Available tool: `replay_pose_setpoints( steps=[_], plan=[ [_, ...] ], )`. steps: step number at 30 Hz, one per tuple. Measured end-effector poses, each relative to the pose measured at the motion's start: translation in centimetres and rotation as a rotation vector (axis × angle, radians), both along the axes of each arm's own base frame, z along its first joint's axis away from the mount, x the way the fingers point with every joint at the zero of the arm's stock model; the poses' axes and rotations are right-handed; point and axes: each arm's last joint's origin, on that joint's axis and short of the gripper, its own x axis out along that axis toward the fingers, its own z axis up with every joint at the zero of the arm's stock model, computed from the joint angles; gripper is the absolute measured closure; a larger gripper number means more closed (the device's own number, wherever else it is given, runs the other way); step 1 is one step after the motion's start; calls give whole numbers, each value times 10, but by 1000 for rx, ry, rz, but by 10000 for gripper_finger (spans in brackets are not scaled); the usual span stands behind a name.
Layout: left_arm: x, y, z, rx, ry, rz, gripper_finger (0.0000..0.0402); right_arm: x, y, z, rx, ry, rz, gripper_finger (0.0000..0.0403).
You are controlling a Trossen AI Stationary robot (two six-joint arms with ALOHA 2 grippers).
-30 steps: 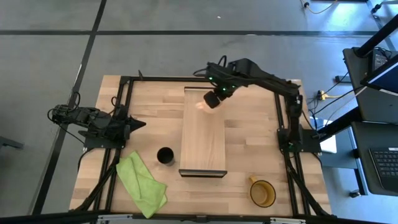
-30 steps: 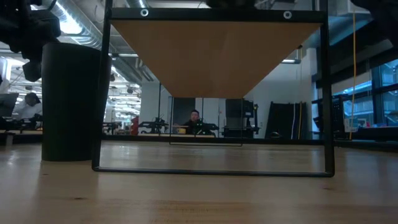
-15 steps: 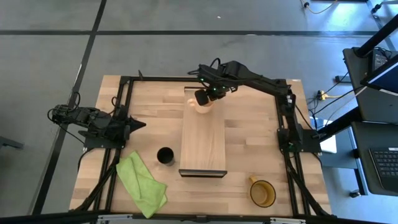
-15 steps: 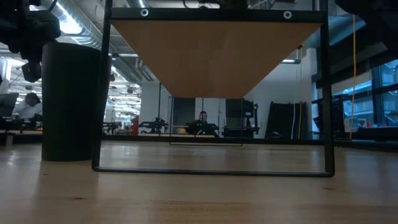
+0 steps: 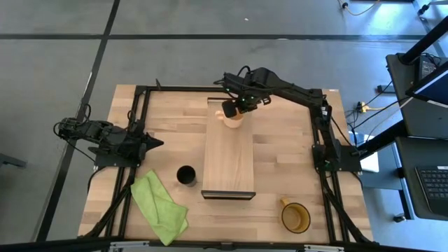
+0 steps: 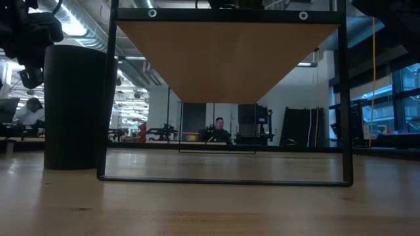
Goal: Stack small to large cups/mugs on shelf
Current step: Put the beige cup on the shelf, then put the orange cup on the shelf
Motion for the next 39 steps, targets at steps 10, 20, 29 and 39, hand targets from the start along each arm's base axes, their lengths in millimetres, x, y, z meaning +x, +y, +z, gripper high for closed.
replay_pose_setpoints(
  steps=[10,20,29,39],
  plan=[
    [0,0,0,0,1,0,401,2,1,1,-57,4,58,312],
    [0,0,0,-23,-2,11,401,-43,37,75,-247,-147,160,265],
    [0,0,0,7,-1,1,401,-115,105,107,-125,-289,216,264],
    [1,0,2,1,-23,0,401,-174,195,28,122,-9,246,264]
  ],
)
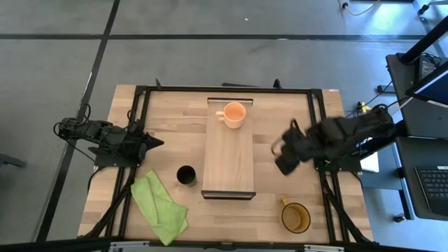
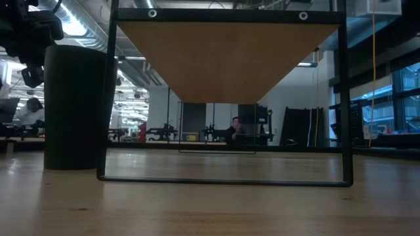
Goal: Stack small to large cups/mugs on shelf
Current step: Put the orange cup on the shelf
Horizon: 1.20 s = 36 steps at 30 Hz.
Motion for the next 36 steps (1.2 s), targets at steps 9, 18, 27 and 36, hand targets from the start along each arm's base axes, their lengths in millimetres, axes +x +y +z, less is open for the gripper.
replay_pose_setpoints(
  steps=[9,18,27,36],
  plan=[
    [0,-1,0,47,7,-44,401,-35,69,-45,34,141,113,264],
    [0,0,0,63,8,-43,401,-55,130,-86,-14,133,185,264],
    [0,0,0,26,4,-28,401,-75,144,-133,-100,199,69,246],
    [0,-1,0,-35,-2,-9,401,-72,152,-120,-6,177,-18,157]
  ],
)
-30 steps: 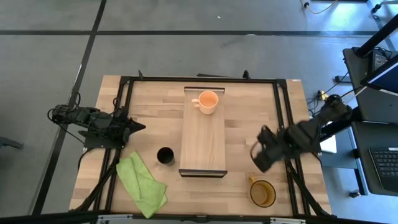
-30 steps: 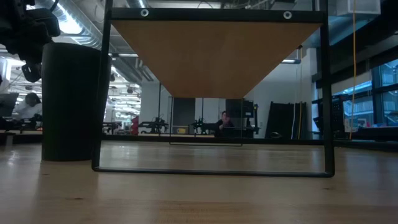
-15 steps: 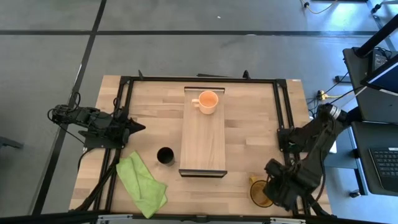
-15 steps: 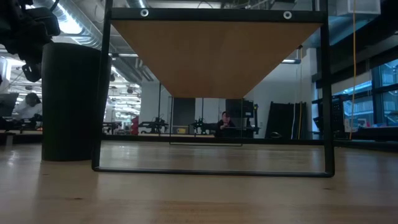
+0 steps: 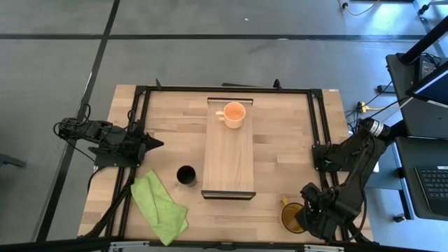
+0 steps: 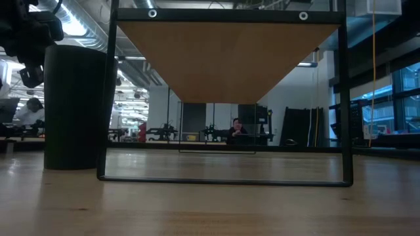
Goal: Stack small to large cups/mugs on shelf
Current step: Put the orange cup on the shelf
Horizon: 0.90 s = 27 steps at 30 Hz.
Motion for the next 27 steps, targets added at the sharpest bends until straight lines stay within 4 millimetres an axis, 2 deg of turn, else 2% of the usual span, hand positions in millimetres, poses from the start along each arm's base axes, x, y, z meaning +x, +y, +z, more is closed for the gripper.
replay_pose_setpoints(
  steps=[4,8,12,20,27],
  plan=[
    [0,0,0,-7,-1,3,401,0,3,-1,45,24,-68,143],
    [0,0,0,-50,-5,21,401,7,7,-5,84,-63,-111,143],
    [0,0,0,-71,-6,24,401,14,6,-15,50,-90,-133,148],
    [0,0,0,-97,-9,34,401,20,14,-40,-13,-16,-117,157],
    [0,0,0,-99,-9,34,401,21,17,-48,-36,-3,-114,186]
  ],
)
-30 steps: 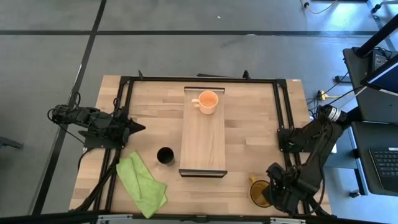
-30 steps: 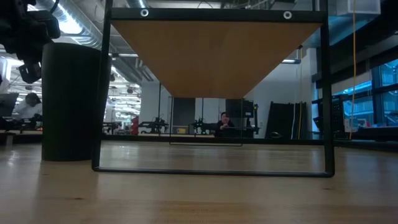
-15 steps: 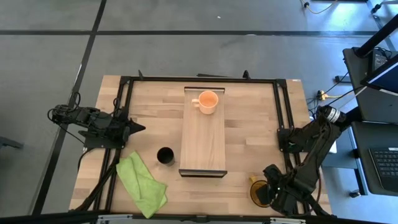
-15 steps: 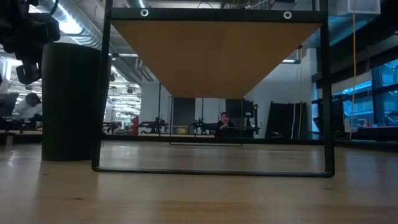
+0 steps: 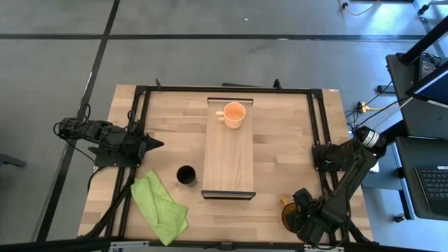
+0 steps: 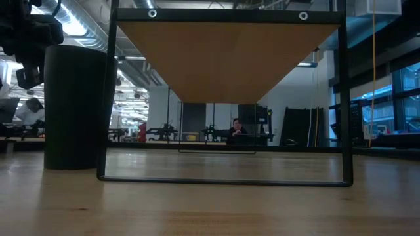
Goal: Stack small to large cups/mugs on shelf
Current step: Put the orange cup on the shelf
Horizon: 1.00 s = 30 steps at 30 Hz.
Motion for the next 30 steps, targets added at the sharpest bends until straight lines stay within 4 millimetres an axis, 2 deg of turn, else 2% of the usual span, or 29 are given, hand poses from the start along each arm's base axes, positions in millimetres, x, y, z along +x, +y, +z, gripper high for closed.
replay_pose_setpoints(
  steps=[11,14,22,30],
  plan=[
    [0,0,0,3,1,-1,401,-1,-2,0,-22,17,-2,339],
    [0,0,0,4,0,0,401,-1,-2,3,-17,0,2,366],
    [0,0,0,8,0,9,401,4,-9,5,-17,16,12,360],
    [0,1,0,10,-1,14,401,12,-19,10,-13,20,52,374]
  ],
)
